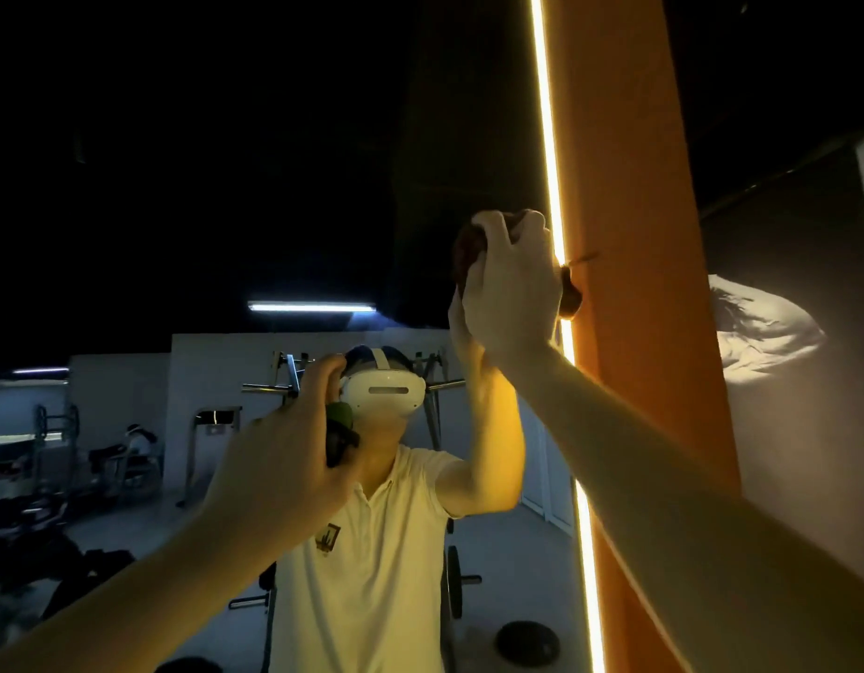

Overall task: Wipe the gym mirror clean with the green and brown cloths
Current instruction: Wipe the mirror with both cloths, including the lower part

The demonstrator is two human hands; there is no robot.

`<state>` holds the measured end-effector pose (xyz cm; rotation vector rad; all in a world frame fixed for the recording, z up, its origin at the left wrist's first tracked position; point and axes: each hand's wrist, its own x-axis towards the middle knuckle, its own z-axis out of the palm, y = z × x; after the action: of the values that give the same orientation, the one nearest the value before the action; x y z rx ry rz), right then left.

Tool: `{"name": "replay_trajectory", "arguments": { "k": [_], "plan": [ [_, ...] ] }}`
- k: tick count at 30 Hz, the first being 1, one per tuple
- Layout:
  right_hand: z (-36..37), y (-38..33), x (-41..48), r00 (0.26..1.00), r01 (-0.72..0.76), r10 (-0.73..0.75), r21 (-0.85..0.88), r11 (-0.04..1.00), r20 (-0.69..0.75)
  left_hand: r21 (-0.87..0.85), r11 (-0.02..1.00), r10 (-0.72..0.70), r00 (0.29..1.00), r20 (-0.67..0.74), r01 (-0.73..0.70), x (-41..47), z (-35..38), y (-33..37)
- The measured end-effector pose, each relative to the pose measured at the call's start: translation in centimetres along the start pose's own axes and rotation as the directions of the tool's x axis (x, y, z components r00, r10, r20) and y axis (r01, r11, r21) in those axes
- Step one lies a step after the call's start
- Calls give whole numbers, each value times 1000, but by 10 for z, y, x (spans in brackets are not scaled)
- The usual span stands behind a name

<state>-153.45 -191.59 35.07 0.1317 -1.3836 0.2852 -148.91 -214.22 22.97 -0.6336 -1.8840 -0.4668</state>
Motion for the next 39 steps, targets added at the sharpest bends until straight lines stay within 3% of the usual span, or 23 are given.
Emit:
{"name": "replay_trajectory", "arguments": {
  "k": [2, 5, 7, 8, 10, 12, 13, 14, 16, 18, 19, 21, 23, 25, 26, 27, 29, 31, 32, 33, 35, 37, 39],
  "plan": [
    [2, -19, -36, 999, -32, 33, 43, 999, -12, 72, 996, -44, 999, -12, 44, -3, -6, -9],
    [-10, -36, -119, 968, 220, -235, 159, 962, 83, 132, 987, -96, 995, -10, 96, -7, -14, -19],
    [-9, -25, -111, 913, 376, -394, 150, 914, 108, 140, 987, -83, 997, 7, 81, -8, -16, -22],
    [-6, -19, -92, 918, 377, -385, 95, 921, 91, 150, 987, -68, 998, 18, 64, -8, -16, -24],
    [-4, -11, -44, 990, 138, -138, -19, 990, 25, 143, 988, -65, 997, 33, 60, -9, -16, -25],
    [0, -14, -19, 987, -159, 159, 8, 987, -35, 133, 988, -87, 996, 26, 83, -9, -14, -26],
    [4, -29, -22, 977, -208, 210, 44, 977, -38, 125, 988, -98, 995, 30, 94, -9, -13, -25],
    [7, -48, -35, 983, -184, 185, 76, 980, 0, 109, 988, -109, 994, 28, 105, -10, -12, -23],
    [7, -88, -76, 985, 53, -82, 184, 981, 150, 53, 991, -119, 993, 2, 119, -9, -10, -23],
    [2, -95, -101, 906, 307, -366, 264, 914, 211, -6, 990, -143, 990, 7, 143, -9, -8, -23],
    [1, -82, -96, 885, 360, -414, 252, 898, 214, -7, 989, -148, 989, 8, 148, -9, -9, -24],
    [3, -51, -68, 943, 298, -311, 112, 948, 123, 16, 990, -143, 990, 18, 142, -12, -11, -27],
    [5, -32, -40, 998, 45, -44, 28, 999, -50, 44, 991, -125, 992, 35, 123, -15, -13, -33],
    [14, -48, -35, 972, -207, 215, 84, 975, -99, 63, 993, -97, 994, 41, 95, -16, -13, -36],
    [19, -67, -41, 965, -248, 255, 110, 963, -60, 51, 995, -87, 996, 34, 86, -15, -13, -36],
    [22, -89, -53, 978, -208, 207, 125, 970, 20, 25, 996, -84, 996, 25, 84, -14, -12, -36],
    [21, -117, -80, 978, 104, -137, 198, 975, 157, -10, 996, -86, 996, 21, 86, -12, -10, -35],
    [16, -97, -86, 870, 397, -444, 229, 889, 216, -5, 997, -77, 997, 14, 77, -12, -10, -37],
    [14, -75, -76, 850, 441, -476, 186, 878, 226, 14, 997, -73, 997, 8, 73, -13, -10, -38],
    [14, -53, -63, 880, 413, -427, 109, 904, 210, 28, 997, -74, 997, 5, 74, -15, -9, -39],
    [13, -18, -29, 985, 169, -169, -25, 985, 19, 34, 997, -67, 998, 11, 66, -20, -8, -40],
    [17, -16, -10, 990, -79, 79, 12, 997, -113, 33, 998, -63, 998, 19, 62, -21, -8, -43],
    [27, -50, -12, 974, -194, 200, 63, 979, -108, -12, 997, -71, 997, 17, 71, -20, -10, -48]
  ]
}}
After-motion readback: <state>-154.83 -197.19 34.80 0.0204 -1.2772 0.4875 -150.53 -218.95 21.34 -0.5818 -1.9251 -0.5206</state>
